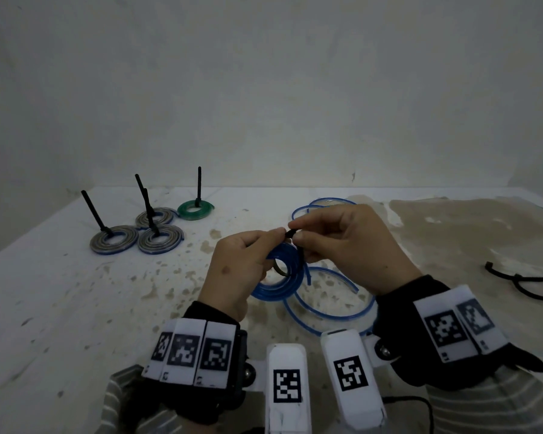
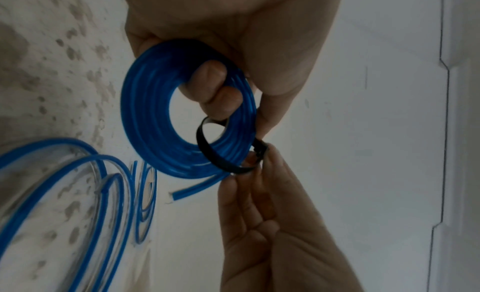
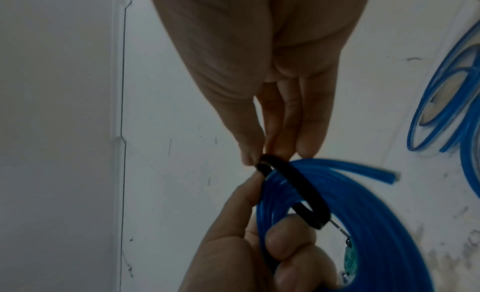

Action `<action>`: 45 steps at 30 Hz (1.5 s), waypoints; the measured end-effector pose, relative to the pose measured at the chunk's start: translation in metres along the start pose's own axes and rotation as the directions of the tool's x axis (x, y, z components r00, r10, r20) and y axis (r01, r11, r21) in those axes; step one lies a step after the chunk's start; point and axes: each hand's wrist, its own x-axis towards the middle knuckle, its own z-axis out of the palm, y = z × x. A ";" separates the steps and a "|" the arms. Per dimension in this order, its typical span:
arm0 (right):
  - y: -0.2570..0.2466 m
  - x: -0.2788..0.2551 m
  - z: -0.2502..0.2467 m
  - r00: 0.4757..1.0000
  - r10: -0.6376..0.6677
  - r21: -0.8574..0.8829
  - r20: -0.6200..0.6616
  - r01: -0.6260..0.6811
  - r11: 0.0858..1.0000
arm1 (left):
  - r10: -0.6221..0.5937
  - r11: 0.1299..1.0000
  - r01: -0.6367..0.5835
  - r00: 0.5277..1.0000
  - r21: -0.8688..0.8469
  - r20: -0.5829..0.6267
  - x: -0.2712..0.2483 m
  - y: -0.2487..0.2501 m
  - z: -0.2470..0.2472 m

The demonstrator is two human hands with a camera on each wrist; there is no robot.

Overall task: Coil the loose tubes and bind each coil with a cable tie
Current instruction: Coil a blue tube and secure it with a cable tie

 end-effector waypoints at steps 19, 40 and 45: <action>-0.009 0.006 0.002 0.990 -0.142 -0.383 0.024 0.140 0.913 | -0.013 0.998 0.016 0.999 -0.068 0.036 0.003 -0.005 -0.001; -0.029 0.021 -0.014 0.972 -0.085 -0.094 -0.219 0.066 0.993 | -0.011 0.996 0.016 0.998 -0.083 0.054 0.002 -0.006 -0.004; -0.002 0.008 -0.004 0.986 0.161 0.068 0.046 -0.164 0.984 | -0.015 0.972 0.005 0.999 -0.234 -0.041 0.003 -0.004 -0.005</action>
